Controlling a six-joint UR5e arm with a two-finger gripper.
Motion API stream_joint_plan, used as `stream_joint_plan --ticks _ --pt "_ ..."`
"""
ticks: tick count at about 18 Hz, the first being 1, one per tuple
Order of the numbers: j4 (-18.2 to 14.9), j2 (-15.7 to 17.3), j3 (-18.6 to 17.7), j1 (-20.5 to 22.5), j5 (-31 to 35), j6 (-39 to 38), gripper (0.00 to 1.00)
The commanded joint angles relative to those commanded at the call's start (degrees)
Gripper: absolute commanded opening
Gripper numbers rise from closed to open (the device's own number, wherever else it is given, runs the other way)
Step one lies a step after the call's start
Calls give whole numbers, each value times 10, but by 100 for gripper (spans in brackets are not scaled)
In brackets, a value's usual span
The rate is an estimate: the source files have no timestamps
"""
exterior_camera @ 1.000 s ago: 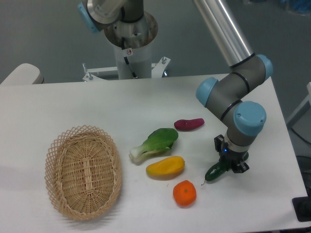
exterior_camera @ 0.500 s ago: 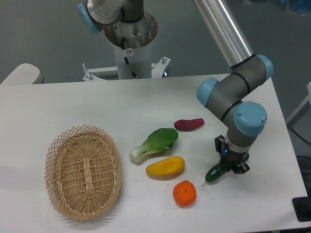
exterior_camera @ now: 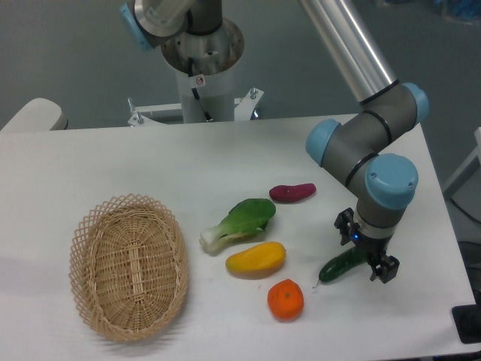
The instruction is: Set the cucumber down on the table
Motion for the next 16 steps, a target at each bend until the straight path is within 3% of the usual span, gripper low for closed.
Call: stream_joint_plan --ticks 5,10,16 --pt "0 18 16 -8 -5 -1 100" --pt "-6 23 60 -2 -19 11 100" --pt "-23 39 64 37 -36 134 100"
